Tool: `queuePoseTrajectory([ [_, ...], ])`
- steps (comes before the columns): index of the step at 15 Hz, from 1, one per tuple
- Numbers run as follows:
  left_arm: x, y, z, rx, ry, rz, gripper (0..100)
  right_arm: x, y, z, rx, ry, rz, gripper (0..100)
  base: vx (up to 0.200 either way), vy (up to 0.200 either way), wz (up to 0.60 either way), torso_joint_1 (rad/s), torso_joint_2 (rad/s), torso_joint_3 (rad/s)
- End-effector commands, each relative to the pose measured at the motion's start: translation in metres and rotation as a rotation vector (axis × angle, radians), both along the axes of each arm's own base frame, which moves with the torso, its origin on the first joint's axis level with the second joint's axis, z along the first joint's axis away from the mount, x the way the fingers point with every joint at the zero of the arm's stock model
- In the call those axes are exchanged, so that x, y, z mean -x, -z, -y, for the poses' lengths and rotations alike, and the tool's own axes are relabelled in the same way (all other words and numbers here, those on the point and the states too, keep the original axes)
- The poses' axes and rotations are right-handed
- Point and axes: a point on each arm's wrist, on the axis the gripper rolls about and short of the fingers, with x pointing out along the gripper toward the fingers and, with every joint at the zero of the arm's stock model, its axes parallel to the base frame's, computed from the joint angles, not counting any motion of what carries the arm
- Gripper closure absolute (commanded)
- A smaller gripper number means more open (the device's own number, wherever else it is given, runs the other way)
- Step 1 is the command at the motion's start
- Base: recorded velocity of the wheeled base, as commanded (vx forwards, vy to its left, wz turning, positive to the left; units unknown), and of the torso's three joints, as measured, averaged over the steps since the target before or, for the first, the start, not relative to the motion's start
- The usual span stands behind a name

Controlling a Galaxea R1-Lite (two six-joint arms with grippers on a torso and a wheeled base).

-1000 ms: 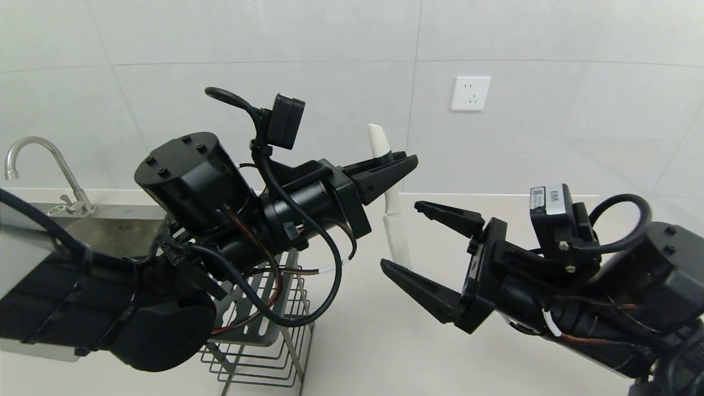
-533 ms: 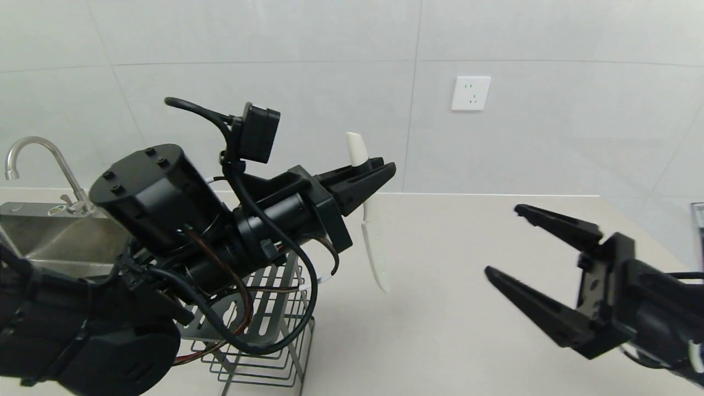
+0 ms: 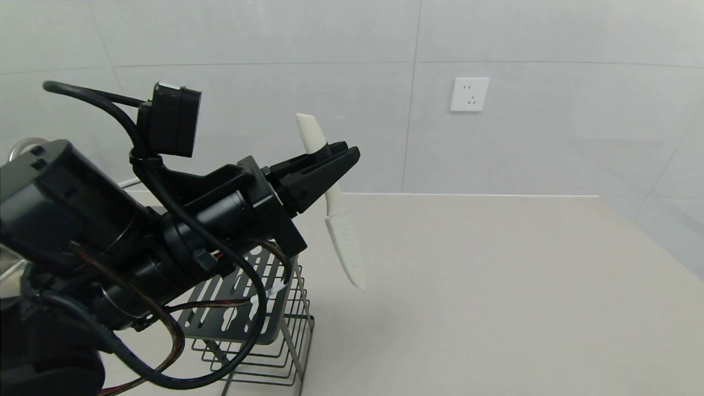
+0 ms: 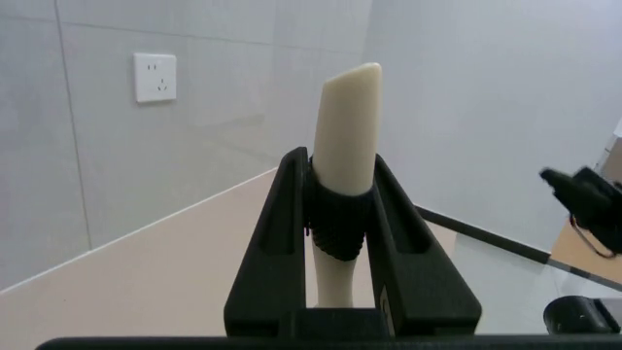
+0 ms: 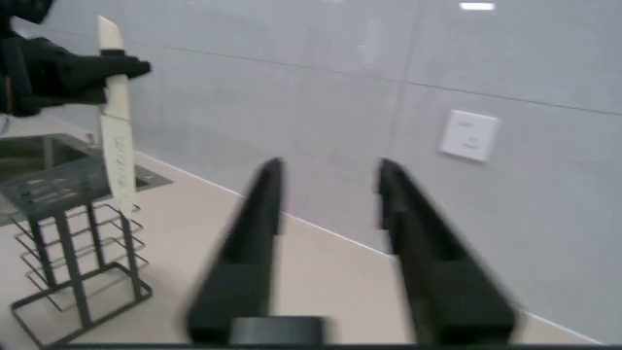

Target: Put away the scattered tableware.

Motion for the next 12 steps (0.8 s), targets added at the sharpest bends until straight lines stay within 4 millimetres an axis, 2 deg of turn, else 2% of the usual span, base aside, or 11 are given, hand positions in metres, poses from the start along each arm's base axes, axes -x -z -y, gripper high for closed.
queuePoseTrajectory([
  [1,0.003,-0.003,-0.003,0.007,-0.003,0.010,100,0.043,0.038,0.001,0.001,0.119,0.112,100,0.000,0.000,0.00,0.000,0.00,0.000],
  [3,0.004,-0.003,-0.004,0.006,-0.004,0.013,100,0.038,0.051,0.001,0.000,0.129,-0.002,100,0.000,0.000,0.00,0.000,0.00,0.000],
  [6,0.011,-0.004,-0.011,0.008,-0.009,0.016,100,0.031,0.079,0.004,-0.031,0.239,-0.295,100,0.000,0.000,0.00,0.000,0.00,0.000],
  [9,0.014,-0.001,-0.028,-0.011,-0.078,0.035,100,0.031,0.079,0.004,-0.046,0.258,-0.302,100,0.000,0.000,0.00,0.000,0.00,0.000],
  [12,0.027,-0.016,-0.047,0.015,-0.123,0.114,100,0.031,0.080,0.005,-0.023,0.297,-0.302,100,0.000,0.000,0.00,0.000,0.00,0.000],
])
